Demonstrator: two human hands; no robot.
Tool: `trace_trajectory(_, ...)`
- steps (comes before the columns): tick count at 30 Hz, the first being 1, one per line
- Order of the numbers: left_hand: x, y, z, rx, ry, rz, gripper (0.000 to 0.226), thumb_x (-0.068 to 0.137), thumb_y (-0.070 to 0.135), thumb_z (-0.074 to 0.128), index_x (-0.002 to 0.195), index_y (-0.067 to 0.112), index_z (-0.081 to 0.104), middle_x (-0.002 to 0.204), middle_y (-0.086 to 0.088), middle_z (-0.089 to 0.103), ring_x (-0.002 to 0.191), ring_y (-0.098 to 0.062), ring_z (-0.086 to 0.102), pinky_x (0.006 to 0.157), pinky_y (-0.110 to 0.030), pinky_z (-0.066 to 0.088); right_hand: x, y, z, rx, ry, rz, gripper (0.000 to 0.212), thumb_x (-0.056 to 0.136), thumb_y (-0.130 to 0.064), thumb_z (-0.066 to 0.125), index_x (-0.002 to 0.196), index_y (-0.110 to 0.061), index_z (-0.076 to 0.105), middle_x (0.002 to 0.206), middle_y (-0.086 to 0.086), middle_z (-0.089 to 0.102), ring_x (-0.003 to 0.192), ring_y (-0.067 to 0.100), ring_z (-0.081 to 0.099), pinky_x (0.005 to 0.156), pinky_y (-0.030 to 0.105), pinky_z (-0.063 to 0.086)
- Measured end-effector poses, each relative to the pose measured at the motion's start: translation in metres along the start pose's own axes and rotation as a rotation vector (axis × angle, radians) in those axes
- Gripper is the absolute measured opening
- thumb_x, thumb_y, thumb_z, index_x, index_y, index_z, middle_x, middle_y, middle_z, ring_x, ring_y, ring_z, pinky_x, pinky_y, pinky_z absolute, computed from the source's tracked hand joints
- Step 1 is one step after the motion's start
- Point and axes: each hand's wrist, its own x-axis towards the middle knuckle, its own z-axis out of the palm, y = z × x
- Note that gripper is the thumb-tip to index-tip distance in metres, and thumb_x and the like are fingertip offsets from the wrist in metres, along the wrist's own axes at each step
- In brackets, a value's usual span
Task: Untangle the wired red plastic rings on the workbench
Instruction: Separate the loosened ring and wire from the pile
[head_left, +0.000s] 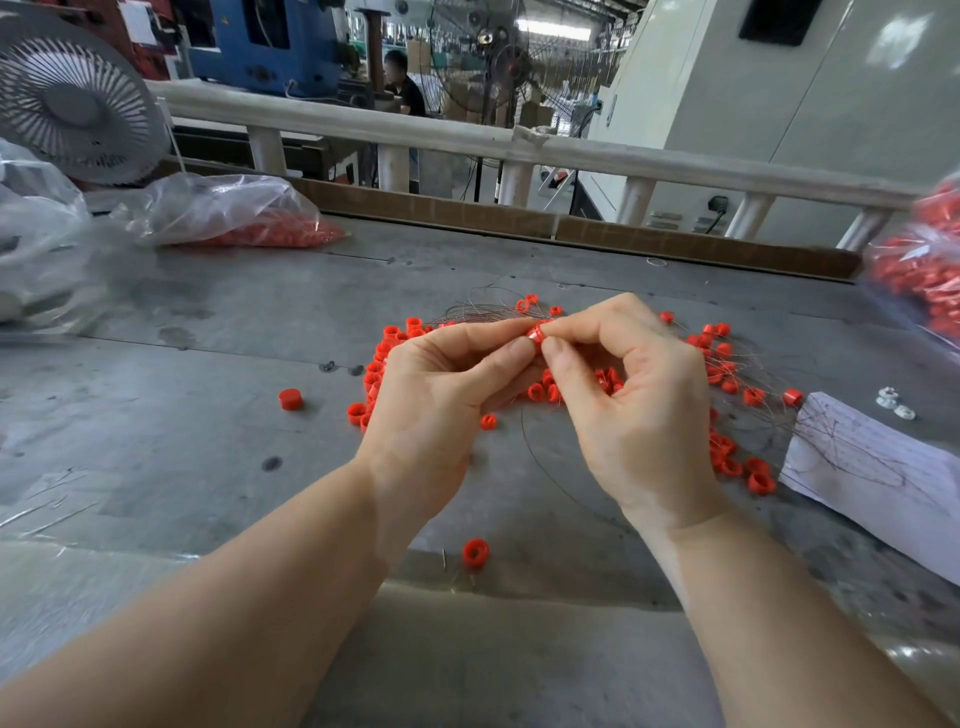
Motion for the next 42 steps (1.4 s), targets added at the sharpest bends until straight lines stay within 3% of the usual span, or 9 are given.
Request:
trace_trajectory(5, 0.0016, -0.0011, -0.0033, 0.011, 0.012, -0.07, 0.021, 0.066, 0.013, 0.065, 0.083, 0.007, 0.075, 0.078, -0.009, 0.073, 0.071, -0.015, 0.07, 0.061, -0.019, 0.054, -0.0015, 0.0002, 0.0002, -0.144, -0.022, -0.104, 0.009, 0.073, 0.001, 0.069, 0.082, -0.001, 0.069, 0.078, 0.007, 0.061, 0.067, 0.016, 0.056, 0.066, 0.026, 0.048)
trace_trajectory(12, 0.0017, -0.0004, -0.0046, 0.104, 0.051, -0.166, 0.027, 0.065, 0.018, 0.066, 0.089, 0.007, 0.074, 0.084, -0.011, 0.073, 0.08, -0.02, 0.069, 0.081, -0.029, 0.055, -0.0025, 0.0025, -0.0011, -0.248, -0.065, -0.173, 0.003, 0.076, 0.0, 0.068, 0.077, 0.002, 0.068, 0.075, 0.013, 0.062, 0.067, 0.029, 0.061, 0.062, 0.042, 0.052)
trace_trajectory(14, 0.0027, 0.0003, -0.004, 0.083, 0.049, -0.194, 0.015, 0.073, 0.013, 0.063, 0.081, 0.01, 0.075, 0.08, -0.008, 0.073, 0.077, -0.017, 0.07, 0.076, -0.027, 0.057, -0.0019, 0.0036, -0.002, -0.252, -0.071, -0.17, 0.002, 0.075, 0.001, 0.069, 0.077, 0.002, 0.068, 0.075, 0.014, 0.061, 0.066, 0.028, 0.06, 0.061, 0.041, 0.052)
trace_trajectory(20, 0.0016, 0.0027, -0.0025, 0.075, 0.03, -0.224, 0.026, 0.087, 0.008, 0.053, 0.078, 0.014, 0.077, 0.079, -0.003, 0.074, 0.072, -0.012, 0.07, 0.058, -0.018, 0.053, -0.0004, 0.0054, -0.0013, -0.279, -0.067, -0.153, 0.003, 0.074, 0.001, 0.067, 0.073, 0.003, 0.066, 0.071, 0.016, 0.059, 0.06, 0.03, 0.058, 0.056, 0.041, 0.051)
trace_trajectory(25, 0.0018, 0.0006, -0.0043, 0.108, 0.001, -0.221, 0.021, 0.087, 0.008, 0.055, 0.084, 0.013, 0.076, 0.082, -0.005, 0.074, 0.076, -0.014, 0.071, 0.061, -0.02, 0.054, 0.0007, 0.0044, -0.0014, -0.352, -0.058, -0.194, 0.007, 0.071, 0.001, 0.066, 0.067, 0.004, 0.062, 0.067, 0.016, 0.056, 0.055, 0.03, 0.055, 0.053, 0.036, 0.048)
trace_trajectory(28, 0.0012, 0.0011, -0.0038, 0.131, -0.011, -0.195, 0.013, 0.079, 0.019, 0.065, 0.074, 0.015, 0.076, 0.074, -0.002, 0.072, 0.068, -0.01, 0.068, 0.057, -0.018, 0.052, -0.0001, 0.0037, -0.0025, -0.366, -0.071, -0.218, 0.009, 0.074, 0.001, 0.069, 0.068, 0.003, 0.062, 0.068, 0.015, 0.056, 0.058, 0.028, 0.055, 0.057, 0.03, 0.044)
trace_trajectory(31, 0.0016, 0.0016, -0.0051, 0.126, 0.006, -0.156, 0.021, 0.057, 0.035, 0.072, 0.065, 0.015, 0.072, 0.066, -0.001, 0.068, 0.061, -0.009, 0.063, 0.055, -0.016, 0.05, -0.0007, 0.0033, -0.0024, -0.337, -0.095, -0.242, 0.009, 0.075, 0.001, 0.07, 0.07, 0.002, 0.063, 0.073, 0.014, 0.06, 0.064, 0.029, 0.058, 0.06, 0.036, 0.049)
trace_trajectory(36, 0.0057, 0.0003, -0.0068, -0.001, -0.03, -0.181, 0.022, 0.066, 0.017, 0.065, 0.083, 0.003, 0.066, 0.061, 0.0, 0.066, 0.054, -0.007, 0.062, 0.053, -0.015, 0.05, -0.0006, 0.0037, -0.0017, -0.213, -0.072, -0.197, 0.007, 0.074, 0.004, 0.07, 0.078, 0.0, 0.067, 0.077, 0.008, 0.065, 0.07, 0.025, 0.062, 0.062, 0.042, 0.051)
trace_trajectory(42, 0.0046, -0.0004, -0.0056, 0.0, -0.032, -0.088, 0.019, 0.065, 0.009, 0.065, 0.084, 0.006, 0.067, 0.066, -0.001, 0.07, 0.055, -0.006, 0.063, 0.055, -0.015, 0.051, -0.0018, 0.0053, 0.0003, -0.09, 0.003, -0.103, 0.023, 0.073, 0.011, 0.07, 0.087, -0.004, 0.059, 0.078, 0.0, 0.066, 0.071, 0.01, 0.063, 0.067, 0.026, 0.053)
